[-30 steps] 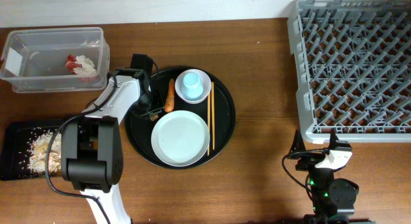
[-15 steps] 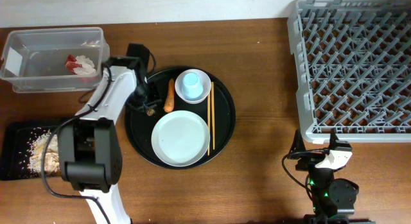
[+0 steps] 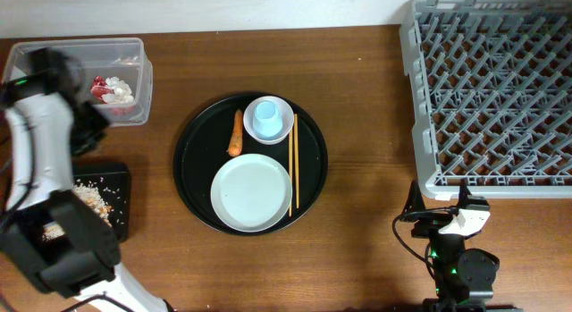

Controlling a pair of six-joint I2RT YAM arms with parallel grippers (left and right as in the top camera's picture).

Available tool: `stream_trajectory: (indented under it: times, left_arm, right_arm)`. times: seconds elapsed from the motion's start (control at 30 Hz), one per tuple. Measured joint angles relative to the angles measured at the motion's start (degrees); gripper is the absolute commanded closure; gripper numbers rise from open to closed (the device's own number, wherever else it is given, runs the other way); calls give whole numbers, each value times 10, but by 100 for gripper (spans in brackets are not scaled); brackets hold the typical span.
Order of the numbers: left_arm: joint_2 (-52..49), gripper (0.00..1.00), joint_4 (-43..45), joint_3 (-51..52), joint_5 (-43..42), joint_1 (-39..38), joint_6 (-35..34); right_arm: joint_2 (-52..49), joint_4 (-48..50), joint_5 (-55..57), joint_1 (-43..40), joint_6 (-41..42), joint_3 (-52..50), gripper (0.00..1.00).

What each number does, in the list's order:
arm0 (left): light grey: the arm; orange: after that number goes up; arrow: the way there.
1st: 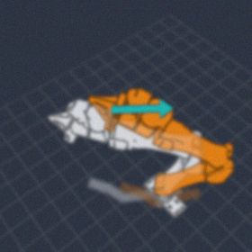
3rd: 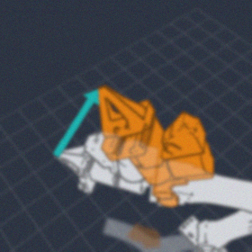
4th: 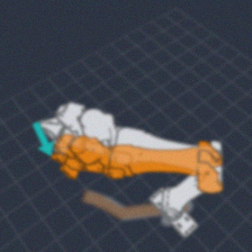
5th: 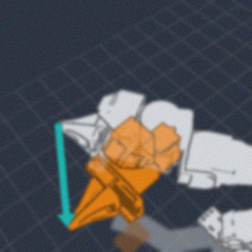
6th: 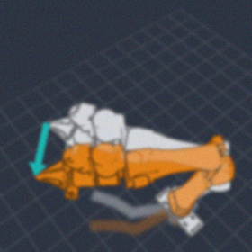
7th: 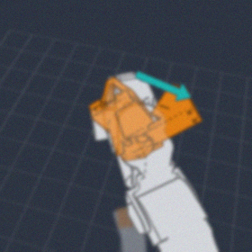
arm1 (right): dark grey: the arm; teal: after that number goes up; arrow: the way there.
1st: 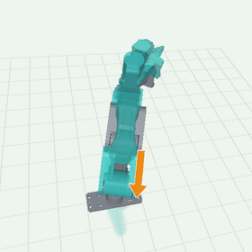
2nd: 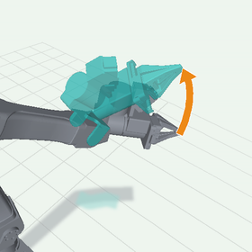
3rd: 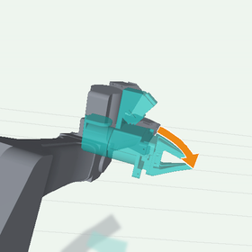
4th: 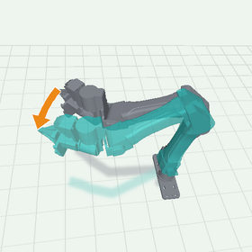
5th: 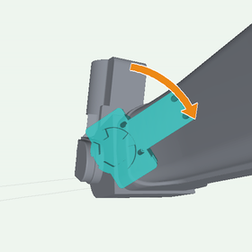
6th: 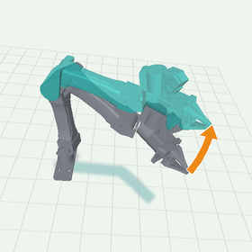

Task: Sort waste into correct bins and load items into the dishwasher rack
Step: 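Carry the shell left and drop it onto the black tray, then grasp the orange carrot on the round tray with the left gripper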

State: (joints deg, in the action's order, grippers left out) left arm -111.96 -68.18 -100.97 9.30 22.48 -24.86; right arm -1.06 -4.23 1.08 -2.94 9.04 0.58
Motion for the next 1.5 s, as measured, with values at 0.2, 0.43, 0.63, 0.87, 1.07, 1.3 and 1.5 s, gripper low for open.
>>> stream_trajectory:
  times: [0.2,0.43,0.63,0.87,1.07,1.3,1.5]
  left_arm:
    - [0,75,-2,2,0,115,-2]
    - [0,75,0,25,-3,150,-2]
    - [-1,75,2,49,-5,150,-2]
    - [-1,75,2,50,-101,150,-2]
    - [-1,59,4,51,-325,141,37]
    - [-1,32,19,51,-409,10,83]
    - [-1,30,46,52,-291,-154,93]
  right_arm:
    - [0,0,0,0,0,0,2]
    - [0,0,0,0,1,0,2]
    - [0,0,0,0,0,0,2]
    - [0,0,0,0,0,0,2]
    - [0,0,0,0,0,0,2]
    - [0,0,0,0,0,0,2]
    - [0,0,0,0,0,0,2]
